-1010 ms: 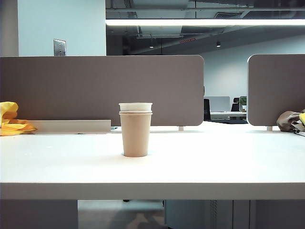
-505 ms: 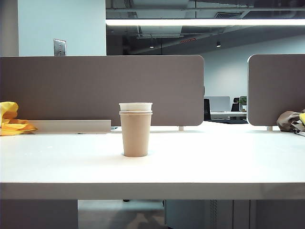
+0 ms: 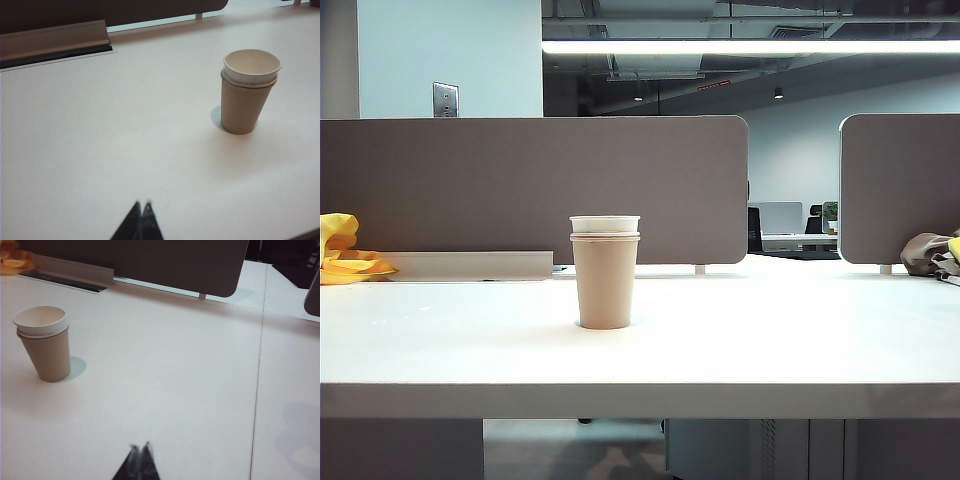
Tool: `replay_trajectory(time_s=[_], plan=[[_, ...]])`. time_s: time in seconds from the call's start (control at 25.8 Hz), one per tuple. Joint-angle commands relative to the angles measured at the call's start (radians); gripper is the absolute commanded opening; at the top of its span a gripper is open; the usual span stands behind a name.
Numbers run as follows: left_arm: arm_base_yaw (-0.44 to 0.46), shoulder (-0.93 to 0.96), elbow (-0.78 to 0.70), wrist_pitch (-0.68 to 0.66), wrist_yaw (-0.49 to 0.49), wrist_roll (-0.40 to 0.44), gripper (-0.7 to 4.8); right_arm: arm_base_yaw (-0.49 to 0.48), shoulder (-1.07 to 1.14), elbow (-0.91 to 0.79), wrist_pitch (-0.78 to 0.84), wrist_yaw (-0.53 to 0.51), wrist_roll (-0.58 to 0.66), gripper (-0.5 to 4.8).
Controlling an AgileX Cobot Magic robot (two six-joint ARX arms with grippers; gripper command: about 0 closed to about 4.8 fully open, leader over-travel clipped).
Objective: Pick up all the paper cups on the table one by one and stack them together.
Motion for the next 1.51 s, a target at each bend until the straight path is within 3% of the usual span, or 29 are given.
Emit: replay_trajectory(time_s=[0.04, 0.54, 0.89, 1.2, 1.51], plan=[[0.002, 0.000, 0.003, 0.010, 0.003, -0.003, -0.06, 0.000, -0.005, 0.003, 0.009, -0.001, -0.002, -0.05], [0.002, -0.207, -0.017, -0.056, 0.001, -0.003, -0.06, -0.005, -0.236, -0.006, -0.082, -0.001, -0.002, -0.05], [0.015, -0.311, -0.154, -0.057, 0.000, -0.003, -0.06, -0.003, -0.295, -0.097, -0.078, -0.001, -0.002, -0.05], [0.016, -0.309, -0.238, -0.069, 0.000, -0.003, -0.06, -0.005, -0.330, -0.177, -0.093, -0.001, -0.002, -0.05], [0.016, -0.309, -0.266, 0.003, -0.001, -0.003, -0.05, -0.006, -0.330, -0.275, -0.105, -0.001, -0.002, -0.05]])
